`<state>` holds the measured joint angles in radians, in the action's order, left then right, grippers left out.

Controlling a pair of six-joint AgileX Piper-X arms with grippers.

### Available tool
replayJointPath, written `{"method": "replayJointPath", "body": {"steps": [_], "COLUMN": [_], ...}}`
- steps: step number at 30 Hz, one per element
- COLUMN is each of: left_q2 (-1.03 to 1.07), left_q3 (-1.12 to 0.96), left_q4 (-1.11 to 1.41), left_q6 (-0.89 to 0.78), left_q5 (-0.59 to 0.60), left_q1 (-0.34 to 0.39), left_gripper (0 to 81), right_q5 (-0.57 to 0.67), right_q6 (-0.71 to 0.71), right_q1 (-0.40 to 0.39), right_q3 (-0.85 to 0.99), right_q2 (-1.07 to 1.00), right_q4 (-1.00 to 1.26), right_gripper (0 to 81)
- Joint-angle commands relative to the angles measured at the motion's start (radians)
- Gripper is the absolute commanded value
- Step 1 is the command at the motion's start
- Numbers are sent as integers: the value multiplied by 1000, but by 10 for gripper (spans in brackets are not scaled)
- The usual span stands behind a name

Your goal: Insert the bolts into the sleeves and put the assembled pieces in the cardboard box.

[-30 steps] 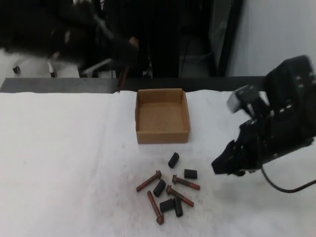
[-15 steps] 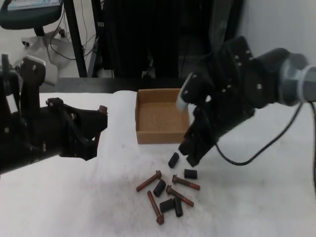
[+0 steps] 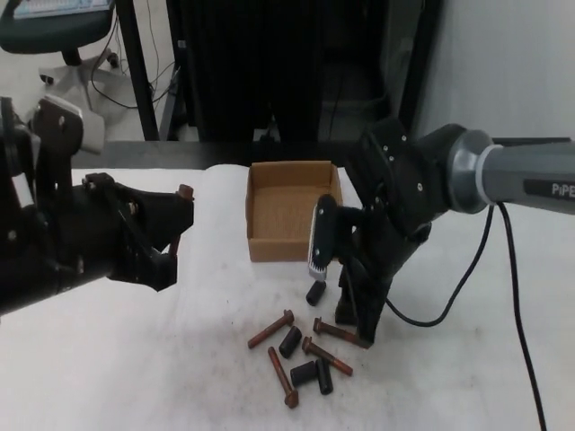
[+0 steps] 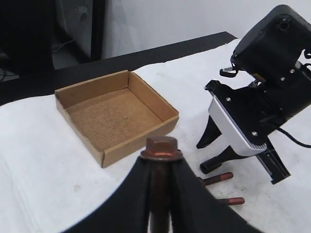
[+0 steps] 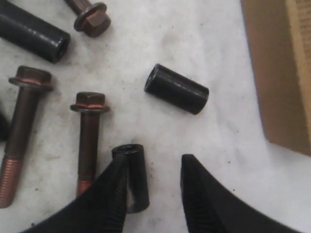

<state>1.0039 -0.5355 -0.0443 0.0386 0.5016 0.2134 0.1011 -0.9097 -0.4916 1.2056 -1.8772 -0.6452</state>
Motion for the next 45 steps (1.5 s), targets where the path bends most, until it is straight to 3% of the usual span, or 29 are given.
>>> {"method": "replayJointPath", "body": {"steps": [1,45], "left_q2": [-13,-13], "left_q3": [-2,-2], "left_q4": [12,10], "left_q6": [8,51], "left_q5": [-31,-74], "left_q1": [-3,-3], "left_gripper": [4,4], "right_q5": [0,10], "right_q6": [-11,-54], "right_q1": [4,6], "right_q3": [9,7], "right_q2": [-5,-28], "right_q4": [-2,-32], "right_gripper": [342,342]}}
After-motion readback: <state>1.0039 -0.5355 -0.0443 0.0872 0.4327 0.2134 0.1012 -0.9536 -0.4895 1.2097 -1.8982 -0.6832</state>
